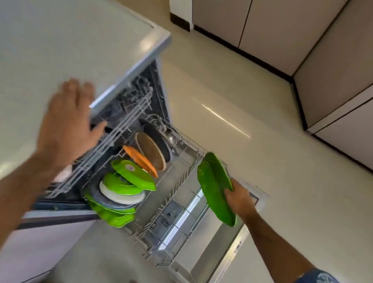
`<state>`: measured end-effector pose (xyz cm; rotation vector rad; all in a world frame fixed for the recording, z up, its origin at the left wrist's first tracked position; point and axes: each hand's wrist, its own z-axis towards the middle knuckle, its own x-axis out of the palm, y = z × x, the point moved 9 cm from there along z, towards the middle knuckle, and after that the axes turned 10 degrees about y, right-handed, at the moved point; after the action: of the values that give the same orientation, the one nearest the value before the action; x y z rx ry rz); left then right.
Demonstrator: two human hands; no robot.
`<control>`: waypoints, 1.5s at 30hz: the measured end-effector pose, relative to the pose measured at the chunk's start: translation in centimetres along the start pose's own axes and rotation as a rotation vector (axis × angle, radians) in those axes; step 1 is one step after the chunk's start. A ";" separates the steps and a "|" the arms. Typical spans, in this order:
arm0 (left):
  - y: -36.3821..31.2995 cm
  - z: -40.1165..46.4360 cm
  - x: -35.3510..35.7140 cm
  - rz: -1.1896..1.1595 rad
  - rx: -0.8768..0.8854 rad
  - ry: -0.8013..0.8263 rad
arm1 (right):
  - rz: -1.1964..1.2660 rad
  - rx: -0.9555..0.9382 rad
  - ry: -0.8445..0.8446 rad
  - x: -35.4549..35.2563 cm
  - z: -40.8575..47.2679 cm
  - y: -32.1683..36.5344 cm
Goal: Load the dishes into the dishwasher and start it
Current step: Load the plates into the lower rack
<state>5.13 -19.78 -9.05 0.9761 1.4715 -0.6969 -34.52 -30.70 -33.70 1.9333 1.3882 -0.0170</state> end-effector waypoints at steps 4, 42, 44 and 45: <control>0.0 -0.2 -0.5 -0.027 -0.010 -0.157 | -0.205 -0.060 -0.058 -0.9 8.0 -1.9; -22.0 1.0 48.6 -0.286 0.333 0.739 | -0.612 -0.306 -0.051 7.6 26.0 -4.6; -21.8 0.7 47.8 -0.269 0.353 0.732 | -0.586 -0.258 -0.062 7.0 25.5 -4.6; -21.7 0.6 47.4 -0.259 0.361 0.727 | -0.606 -0.233 -0.073 6.7 25.2 -4.5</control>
<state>-12.23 -22.02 -58.11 1.4239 2.1815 -0.8614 -25.57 -38.92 -57.17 1.2588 1.7870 -0.2019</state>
